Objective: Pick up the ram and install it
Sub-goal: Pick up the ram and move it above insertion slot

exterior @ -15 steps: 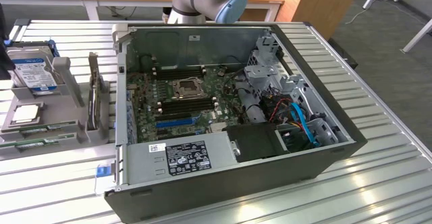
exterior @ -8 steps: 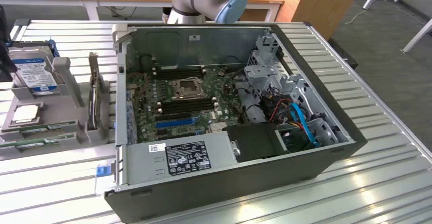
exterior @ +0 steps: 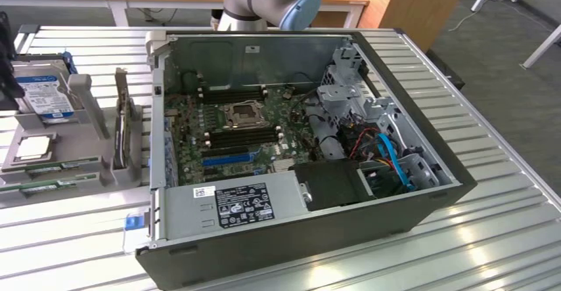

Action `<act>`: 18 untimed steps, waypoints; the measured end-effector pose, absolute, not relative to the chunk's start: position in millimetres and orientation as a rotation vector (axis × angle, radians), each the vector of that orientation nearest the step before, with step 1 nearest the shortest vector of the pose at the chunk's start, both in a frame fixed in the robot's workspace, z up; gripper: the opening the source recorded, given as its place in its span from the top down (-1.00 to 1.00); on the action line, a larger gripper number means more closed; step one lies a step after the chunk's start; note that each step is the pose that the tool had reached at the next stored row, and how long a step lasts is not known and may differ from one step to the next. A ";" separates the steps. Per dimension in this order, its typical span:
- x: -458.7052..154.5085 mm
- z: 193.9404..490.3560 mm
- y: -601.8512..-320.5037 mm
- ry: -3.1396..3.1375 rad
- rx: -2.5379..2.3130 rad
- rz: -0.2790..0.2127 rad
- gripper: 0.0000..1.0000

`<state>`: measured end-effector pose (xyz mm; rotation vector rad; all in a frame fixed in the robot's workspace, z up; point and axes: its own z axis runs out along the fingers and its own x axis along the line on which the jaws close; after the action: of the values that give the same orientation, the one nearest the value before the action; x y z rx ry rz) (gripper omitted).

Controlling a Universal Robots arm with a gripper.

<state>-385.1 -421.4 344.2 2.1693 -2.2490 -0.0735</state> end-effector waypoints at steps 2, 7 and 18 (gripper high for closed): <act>-385.1 342.1 -421.4 -2.249 2.169 -0.073 0.41; -385.1 337.4 -421.4 -2.249 2.169 -0.073 0.41; -385.1 326.0 -421.4 -2.249 2.169 -0.073 0.41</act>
<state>-385.1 -421.4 326.0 2.1694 -2.2491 -0.0734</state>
